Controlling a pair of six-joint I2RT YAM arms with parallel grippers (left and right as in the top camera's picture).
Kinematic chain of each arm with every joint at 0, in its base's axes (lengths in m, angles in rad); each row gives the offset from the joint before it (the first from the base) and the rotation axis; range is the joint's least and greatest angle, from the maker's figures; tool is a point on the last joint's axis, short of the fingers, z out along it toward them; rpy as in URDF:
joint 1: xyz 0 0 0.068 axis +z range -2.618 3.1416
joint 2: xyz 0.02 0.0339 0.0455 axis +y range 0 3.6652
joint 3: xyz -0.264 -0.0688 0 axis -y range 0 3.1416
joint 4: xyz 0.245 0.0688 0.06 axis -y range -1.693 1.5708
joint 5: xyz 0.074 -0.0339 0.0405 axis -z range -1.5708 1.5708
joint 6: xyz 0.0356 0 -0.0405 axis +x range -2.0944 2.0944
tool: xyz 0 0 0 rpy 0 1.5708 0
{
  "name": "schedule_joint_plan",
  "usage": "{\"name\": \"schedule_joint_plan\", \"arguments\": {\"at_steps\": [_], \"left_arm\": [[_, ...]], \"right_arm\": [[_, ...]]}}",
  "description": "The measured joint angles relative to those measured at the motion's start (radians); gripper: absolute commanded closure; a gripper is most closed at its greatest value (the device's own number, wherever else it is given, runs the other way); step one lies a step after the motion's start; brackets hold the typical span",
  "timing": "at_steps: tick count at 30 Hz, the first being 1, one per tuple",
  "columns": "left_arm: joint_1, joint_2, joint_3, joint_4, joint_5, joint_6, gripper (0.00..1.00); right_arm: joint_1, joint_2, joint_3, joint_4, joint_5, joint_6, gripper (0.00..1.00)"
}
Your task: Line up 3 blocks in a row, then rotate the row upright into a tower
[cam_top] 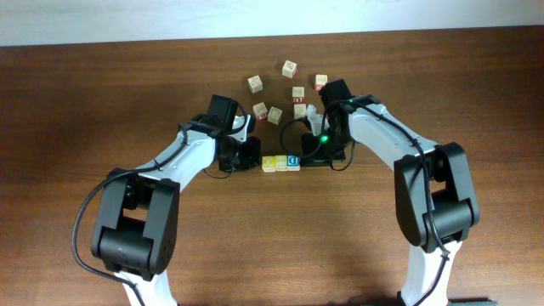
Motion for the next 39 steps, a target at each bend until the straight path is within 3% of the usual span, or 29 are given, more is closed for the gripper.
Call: {"name": "schedule_joint_plan", "arguments": {"at_steps": [39], "left_arm": [[0.015, 0.008, -0.004, -0.009, -0.079, -0.004, 1.0]], "right_arm": [[0.084, -0.003, 0.147, -0.079, 0.029, 0.005, 0.96]]}}
